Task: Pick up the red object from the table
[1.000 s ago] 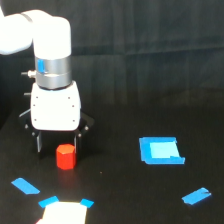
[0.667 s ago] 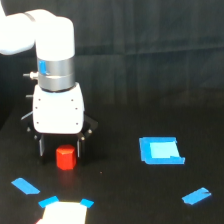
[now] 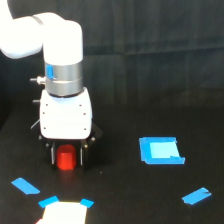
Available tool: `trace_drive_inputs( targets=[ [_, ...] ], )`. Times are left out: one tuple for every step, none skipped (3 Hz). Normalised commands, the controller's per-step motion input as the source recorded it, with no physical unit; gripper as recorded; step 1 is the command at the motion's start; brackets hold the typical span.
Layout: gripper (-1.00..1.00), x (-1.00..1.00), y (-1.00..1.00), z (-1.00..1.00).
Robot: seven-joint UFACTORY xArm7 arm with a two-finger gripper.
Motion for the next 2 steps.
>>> trace_drive_inputs(
  targets=[
    [-0.79,0.24,0.04,-0.34],
    [-0.99,0.22,0.33,0.62]
  ],
)
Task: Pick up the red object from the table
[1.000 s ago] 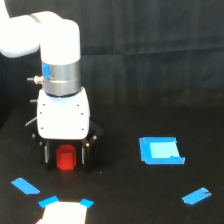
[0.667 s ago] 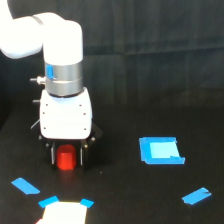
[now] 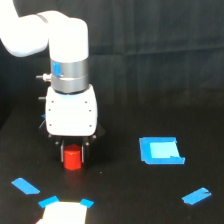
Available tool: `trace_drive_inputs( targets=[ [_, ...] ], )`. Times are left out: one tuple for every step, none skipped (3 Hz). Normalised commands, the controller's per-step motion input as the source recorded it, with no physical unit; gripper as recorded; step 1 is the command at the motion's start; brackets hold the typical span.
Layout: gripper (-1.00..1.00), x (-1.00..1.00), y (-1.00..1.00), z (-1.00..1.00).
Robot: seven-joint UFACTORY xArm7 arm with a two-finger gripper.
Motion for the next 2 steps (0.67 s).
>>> trace_drive_inputs(
  targets=[
    [-1.0,0.17,0.38,1.0],
    [-0.89,0.71,0.1,1.0]
  ],
)
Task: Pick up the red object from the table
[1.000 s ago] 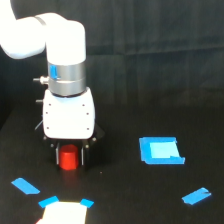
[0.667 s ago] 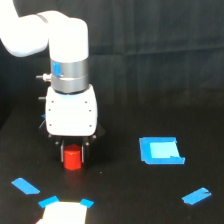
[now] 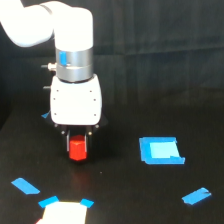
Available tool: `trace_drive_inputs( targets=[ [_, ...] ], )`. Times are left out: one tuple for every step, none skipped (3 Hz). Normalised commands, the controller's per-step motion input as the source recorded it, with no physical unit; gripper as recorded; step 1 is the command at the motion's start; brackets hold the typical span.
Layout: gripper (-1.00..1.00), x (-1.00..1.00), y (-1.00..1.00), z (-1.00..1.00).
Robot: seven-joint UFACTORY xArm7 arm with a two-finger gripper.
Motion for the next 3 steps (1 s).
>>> trace_drive_inputs(
  targets=[
    [-0.97,0.58,-0.28,1.0],
    [-1.0,1.0,-0.17,1.0],
    [-0.78,1.0,-0.42,1.0]
  ],
)
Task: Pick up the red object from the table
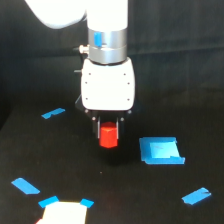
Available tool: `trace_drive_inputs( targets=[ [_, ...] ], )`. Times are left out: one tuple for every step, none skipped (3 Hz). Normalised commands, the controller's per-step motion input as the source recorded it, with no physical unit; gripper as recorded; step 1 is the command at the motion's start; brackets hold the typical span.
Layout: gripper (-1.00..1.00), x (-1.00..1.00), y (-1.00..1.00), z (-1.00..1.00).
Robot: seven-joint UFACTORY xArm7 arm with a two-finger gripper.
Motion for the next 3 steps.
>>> trace_drive_inputs(
  targets=[
    [-1.0,0.23,-0.88,1.0],
    [-1.0,-0.21,-0.44,1.0],
    [-1.0,0.29,-0.25,1.0]
  ],
)
